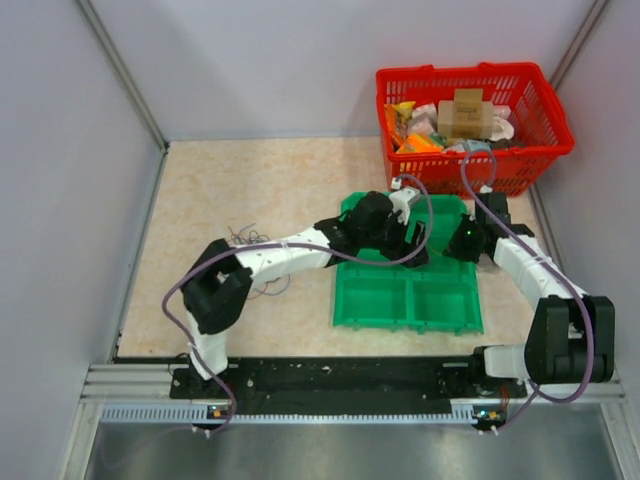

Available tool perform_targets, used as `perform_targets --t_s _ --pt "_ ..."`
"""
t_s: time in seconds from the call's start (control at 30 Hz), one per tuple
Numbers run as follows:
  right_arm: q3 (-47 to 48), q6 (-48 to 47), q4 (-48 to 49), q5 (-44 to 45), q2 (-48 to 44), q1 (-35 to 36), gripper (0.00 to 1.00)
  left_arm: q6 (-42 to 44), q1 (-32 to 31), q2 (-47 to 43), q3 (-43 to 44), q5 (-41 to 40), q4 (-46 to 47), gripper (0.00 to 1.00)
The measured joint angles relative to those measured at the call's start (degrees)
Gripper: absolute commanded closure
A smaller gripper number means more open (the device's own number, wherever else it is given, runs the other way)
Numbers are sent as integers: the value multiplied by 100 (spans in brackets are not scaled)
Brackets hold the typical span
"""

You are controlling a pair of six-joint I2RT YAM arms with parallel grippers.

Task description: Untangle the cables

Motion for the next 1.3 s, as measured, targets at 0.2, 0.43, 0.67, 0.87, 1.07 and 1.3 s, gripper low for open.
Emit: perform_targets --t_s 0.2,0.43,0.67,0.87,1.07,1.3 --pt "-7 -151 146 337 162 339 89 -63 278 -1670 -813 -70 -293 28" --pt "-46 -267 221 297 339 549 45 -420 1921 -3862 -2284 -1237 -1362 13" --pt "175 -503 -170 575 -254 863 27 -730 3145 -5060 -3115 -2566 -2918 14" --pt "846 -651 -551 901 -538 1408 21 -918 3582 -6072 -3517 -3263 -3410 6" --pt "1606 -754 -623 1104 -553 2448 19 -942 3807 -6349 -3536 -3423 -3416 9" --pt "2127 -896 -625 1604 133 1974 33 -918 3960 -5932 -3598 -2590 -3333 15"
